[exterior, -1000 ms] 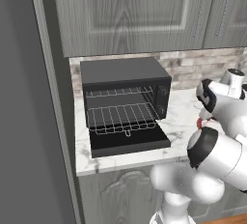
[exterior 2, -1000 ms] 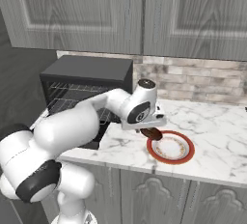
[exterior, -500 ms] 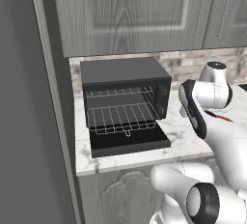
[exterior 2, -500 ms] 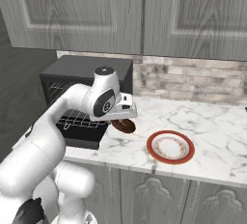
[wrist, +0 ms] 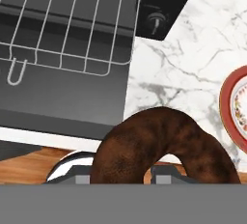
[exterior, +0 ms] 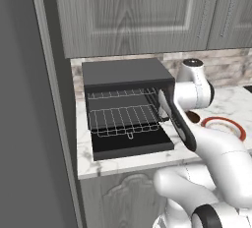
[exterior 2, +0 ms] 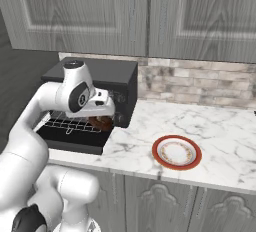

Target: Pick up the bagel from the plate, place it on the toaster oven rack, close the door, and set the timer.

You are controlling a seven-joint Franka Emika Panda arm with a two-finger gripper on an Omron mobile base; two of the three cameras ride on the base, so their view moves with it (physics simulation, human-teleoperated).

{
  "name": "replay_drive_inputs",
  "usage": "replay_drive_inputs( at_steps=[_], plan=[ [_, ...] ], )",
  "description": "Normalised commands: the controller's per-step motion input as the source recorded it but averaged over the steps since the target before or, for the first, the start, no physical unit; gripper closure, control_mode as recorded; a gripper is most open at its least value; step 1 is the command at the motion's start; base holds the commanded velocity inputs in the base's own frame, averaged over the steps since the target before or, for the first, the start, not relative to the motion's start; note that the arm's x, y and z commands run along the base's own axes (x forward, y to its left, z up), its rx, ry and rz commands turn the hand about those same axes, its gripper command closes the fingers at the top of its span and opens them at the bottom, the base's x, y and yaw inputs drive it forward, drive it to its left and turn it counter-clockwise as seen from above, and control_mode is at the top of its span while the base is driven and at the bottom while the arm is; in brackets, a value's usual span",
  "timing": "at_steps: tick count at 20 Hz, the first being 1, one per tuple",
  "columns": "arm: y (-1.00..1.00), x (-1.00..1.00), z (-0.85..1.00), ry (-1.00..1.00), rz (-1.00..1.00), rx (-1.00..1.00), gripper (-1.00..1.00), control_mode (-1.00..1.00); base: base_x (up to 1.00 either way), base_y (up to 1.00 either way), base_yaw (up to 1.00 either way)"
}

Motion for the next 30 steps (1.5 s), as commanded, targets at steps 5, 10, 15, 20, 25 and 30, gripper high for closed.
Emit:
replay_drive_inputs(
  at_steps=[5,10,15,20,25,30],
  plan=[
    [0.64,0.20,0.00,0.00,-0.02,0.00,1.00,-1.00,0.00,0.00,0.00],
    [0.56,0.36,-0.01,-0.02,0.00,0.00,1.00,-1.00,0.00,0.00,0.00],
    [0.45,0.44,-0.12,0.00,0.00,0.00,1.00,-1.00,0.00,0.00,0.00],
    [0.36,0.31,-0.35,-0.03,0.00,0.00,1.00,-1.00,0.00,0.00,0.00],
    [0.19,0.23,-0.43,-0.09,0.00,0.00,1.00,-1.00,0.00,0.00,0.00],
    [0.15,0.29,-0.33,-0.08,0.00,0.00,1.00,-1.00,0.00,0.00,0.00]
  ],
)
